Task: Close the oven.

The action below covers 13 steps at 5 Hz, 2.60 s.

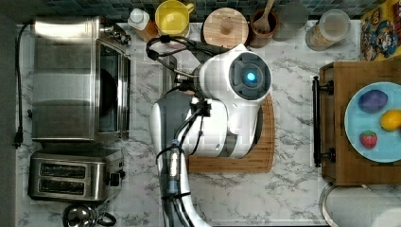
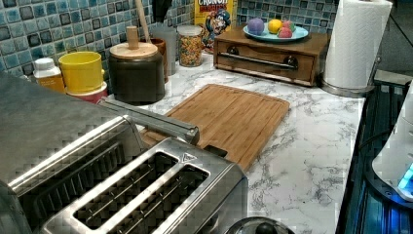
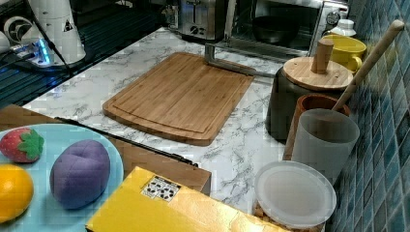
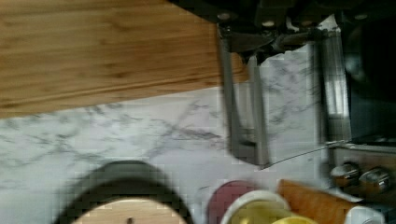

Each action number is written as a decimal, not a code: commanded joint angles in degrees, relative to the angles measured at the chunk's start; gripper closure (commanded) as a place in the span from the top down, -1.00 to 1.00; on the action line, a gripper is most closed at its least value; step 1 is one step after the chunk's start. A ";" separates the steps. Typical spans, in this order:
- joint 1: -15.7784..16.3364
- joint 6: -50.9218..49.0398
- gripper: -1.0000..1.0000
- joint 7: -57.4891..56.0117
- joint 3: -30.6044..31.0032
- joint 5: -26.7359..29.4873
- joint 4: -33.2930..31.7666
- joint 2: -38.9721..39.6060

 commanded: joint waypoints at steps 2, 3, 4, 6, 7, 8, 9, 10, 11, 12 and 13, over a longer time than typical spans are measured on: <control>-3.44 3.35 -1.00 -37.28 -0.64 23.43 -13.96 0.58; -2.26 1.83 -1.00 -38.93 -0.46 24.87 -10.89 6.32; -2.98 2.85 -1.00 -43.00 -0.63 29.47 -9.56 10.64; -5.52 5.81 -1.00 -47.64 0.51 34.78 -9.18 13.11; -5.91 6.16 -1.00 -49.25 0.34 37.91 -9.30 11.84; -5.96 7.53 -1.00 -50.34 1.16 39.35 -9.06 11.91; -3.09 6.94 -1.00 -50.03 0.38 39.62 -7.29 14.21; -1.64 8.78 -1.00 -47.47 3.39 36.39 -4.25 18.70; -0.20 12.28 -1.00 -46.68 4.60 37.48 -3.24 20.51; -1.91 9.73 -1.00 -47.74 5.35 40.33 -2.27 19.16; -3.06 10.19 -1.00 -47.37 6.11 41.53 -1.28 19.08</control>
